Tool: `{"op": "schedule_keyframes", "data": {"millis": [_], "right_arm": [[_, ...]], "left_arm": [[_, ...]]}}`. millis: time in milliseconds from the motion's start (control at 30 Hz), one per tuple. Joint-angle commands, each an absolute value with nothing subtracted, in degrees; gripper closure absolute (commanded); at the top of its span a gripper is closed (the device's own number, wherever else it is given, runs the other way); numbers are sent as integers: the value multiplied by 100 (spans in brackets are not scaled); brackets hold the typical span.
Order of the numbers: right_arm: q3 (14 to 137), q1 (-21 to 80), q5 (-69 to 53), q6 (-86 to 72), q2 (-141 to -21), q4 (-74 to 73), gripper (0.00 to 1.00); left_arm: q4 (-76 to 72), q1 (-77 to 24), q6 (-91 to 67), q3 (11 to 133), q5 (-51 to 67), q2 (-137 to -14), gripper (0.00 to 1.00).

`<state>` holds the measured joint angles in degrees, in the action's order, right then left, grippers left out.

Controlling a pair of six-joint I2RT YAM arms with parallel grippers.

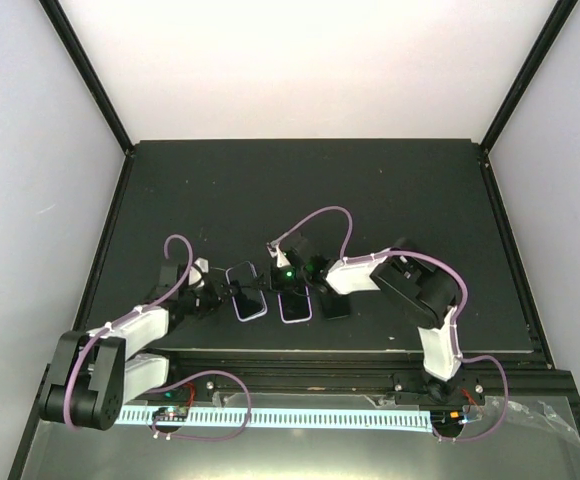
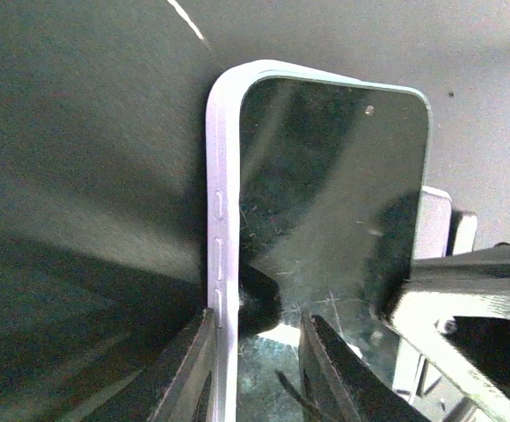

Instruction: Put the phone into the phone case

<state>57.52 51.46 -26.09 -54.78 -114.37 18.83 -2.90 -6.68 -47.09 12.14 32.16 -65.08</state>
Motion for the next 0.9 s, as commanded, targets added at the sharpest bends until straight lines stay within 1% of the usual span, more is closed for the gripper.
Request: {"op": "schedule_keyframes", "data": {"millis": [0,200,300,400,600,733,800,867], "right_arm": [[5978,5297,-2175,-4886,-11110,921,83],[6159,5265,-1948,-4520,-10754,343,63],[6197,5264,-1936,-4483,-10785,229,54],[6216,5265,-1891,-4456,-10875,199,47],[6438,5256,-1930,-4360,-11236,-48,38],[6434,5253,-2234,-4477,-11400,143,35],[6482,5256,-2450,-4560,-11498,234,34],[6499,5256,-2663,-4670,-11567,409,34]], "left_arm": [[-90,-835,-4553,1403,3656,-6311,72],[165,-820,-4382,1525,3485,-6212,72],[225,-819,-4333,1551,3454,-6224,72],[240,-819,-4316,1549,3435,-6273,72],[254,-825,-4292,1556,3377,-6409,72],[165,-822,-4299,1504,3382,-6559,72],[89,-817,-4316,1492,3397,-6672,73],[-4,-822,-4359,1454,3456,-6735,77]]}}
